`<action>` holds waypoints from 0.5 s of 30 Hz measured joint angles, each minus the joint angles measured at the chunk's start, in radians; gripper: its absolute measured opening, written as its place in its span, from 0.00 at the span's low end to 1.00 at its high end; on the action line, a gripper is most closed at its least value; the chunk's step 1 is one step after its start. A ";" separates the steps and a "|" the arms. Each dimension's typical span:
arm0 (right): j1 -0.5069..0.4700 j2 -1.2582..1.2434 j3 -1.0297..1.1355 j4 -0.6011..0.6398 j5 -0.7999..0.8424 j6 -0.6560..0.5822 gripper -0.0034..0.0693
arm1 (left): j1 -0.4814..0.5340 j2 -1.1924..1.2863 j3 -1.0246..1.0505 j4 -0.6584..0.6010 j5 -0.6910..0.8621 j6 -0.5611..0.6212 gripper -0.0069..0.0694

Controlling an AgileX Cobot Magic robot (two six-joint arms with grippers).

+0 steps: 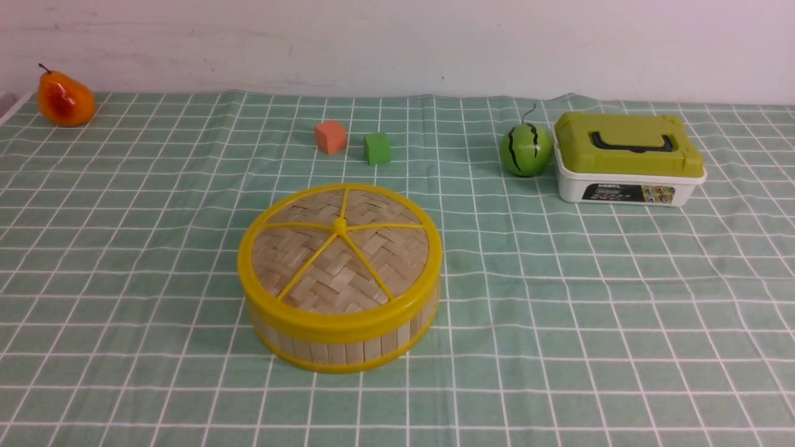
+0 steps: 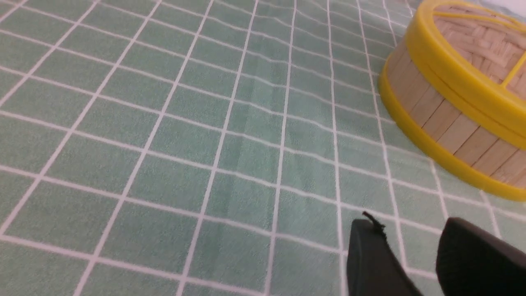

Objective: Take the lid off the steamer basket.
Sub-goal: Use the left arm to lift the lid of the steamer

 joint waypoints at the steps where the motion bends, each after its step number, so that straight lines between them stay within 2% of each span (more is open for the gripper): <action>1: 0.000 0.000 0.000 0.000 0.000 0.000 0.38 | 0.000 0.000 0.000 -0.027 -0.033 -0.022 0.40; 3: 0.000 0.000 0.000 0.000 0.000 0.000 0.38 | 0.000 0.000 0.000 -0.172 -0.139 -0.108 0.40; 4: 0.000 0.000 0.000 0.000 0.000 0.000 0.38 | 0.000 0.000 0.000 -0.188 -0.147 -0.128 0.40; 5: 0.000 0.000 0.000 0.000 0.000 0.000 0.38 | 0.000 0.000 0.000 -0.317 -0.201 -0.200 0.40; 7: 0.000 0.000 0.000 0.000 0.000 0.000 0.38 | 0.000 0.000 0.000 -0.413 -0.231 -0.258 0.40; 10: 0.000 0.000 0.000 0.000 0.000 0.000 0.38 | 0.000 0.000 0.000 -0.653 -0.276 -0.364 0.40; 15: 0.000 0.000 0.000 0.000 0.000 0.000 0.38 | 0.000 0.000 0.000 -0.828 -0.299 -0.386 0.40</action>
